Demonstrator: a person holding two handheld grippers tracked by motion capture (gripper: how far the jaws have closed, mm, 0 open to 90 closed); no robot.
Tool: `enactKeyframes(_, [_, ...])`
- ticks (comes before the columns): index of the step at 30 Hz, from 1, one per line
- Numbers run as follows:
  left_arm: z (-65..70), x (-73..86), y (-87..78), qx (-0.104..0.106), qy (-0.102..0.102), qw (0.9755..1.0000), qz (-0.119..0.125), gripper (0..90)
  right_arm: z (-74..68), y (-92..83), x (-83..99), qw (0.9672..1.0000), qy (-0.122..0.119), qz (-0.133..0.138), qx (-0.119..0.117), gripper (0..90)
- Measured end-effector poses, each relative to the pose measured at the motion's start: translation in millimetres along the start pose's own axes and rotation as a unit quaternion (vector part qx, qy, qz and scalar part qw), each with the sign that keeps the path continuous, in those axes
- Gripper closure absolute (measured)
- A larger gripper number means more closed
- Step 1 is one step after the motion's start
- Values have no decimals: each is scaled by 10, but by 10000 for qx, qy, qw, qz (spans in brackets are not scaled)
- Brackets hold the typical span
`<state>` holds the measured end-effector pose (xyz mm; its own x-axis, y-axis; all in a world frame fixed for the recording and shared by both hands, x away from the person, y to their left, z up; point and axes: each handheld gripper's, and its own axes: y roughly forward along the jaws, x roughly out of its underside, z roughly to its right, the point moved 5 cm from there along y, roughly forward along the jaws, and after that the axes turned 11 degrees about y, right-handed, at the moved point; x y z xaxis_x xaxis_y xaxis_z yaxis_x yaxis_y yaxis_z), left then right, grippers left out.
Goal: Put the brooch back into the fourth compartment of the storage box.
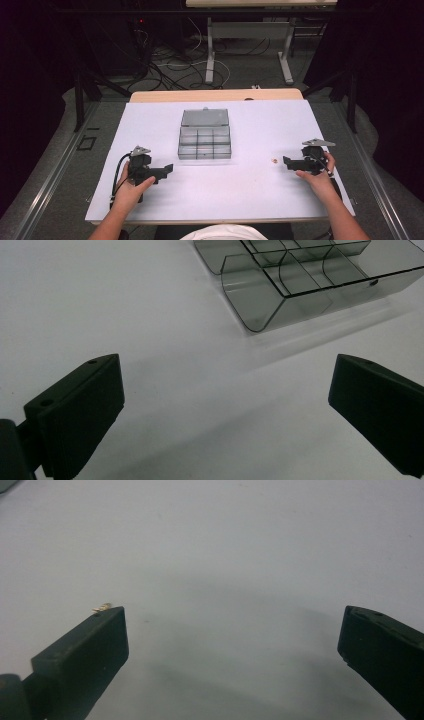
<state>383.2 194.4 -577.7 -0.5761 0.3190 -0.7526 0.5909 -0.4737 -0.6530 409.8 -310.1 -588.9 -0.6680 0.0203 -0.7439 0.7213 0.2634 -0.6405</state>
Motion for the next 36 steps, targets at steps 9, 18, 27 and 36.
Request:
enactKeyframes(9, [9,3,-10,16,63,10000,43,6,-269,-132,-67,9994,-306,48,-143,0])
enactKeyframes(18, [8,19,-33,57,127,9999,32,5,-414,-147,-132,9975,-630,-37,-323,6])
enactKeyframes(27, [21,19,-33,54,100,9999,49,5,-477,-153,-215,9956,-837,-35,-428,99])
enactKeyframes(36, [22,24,-36,80,152,9999,17,5,-516,-125,-266,9944,-895,-229,-504,148])
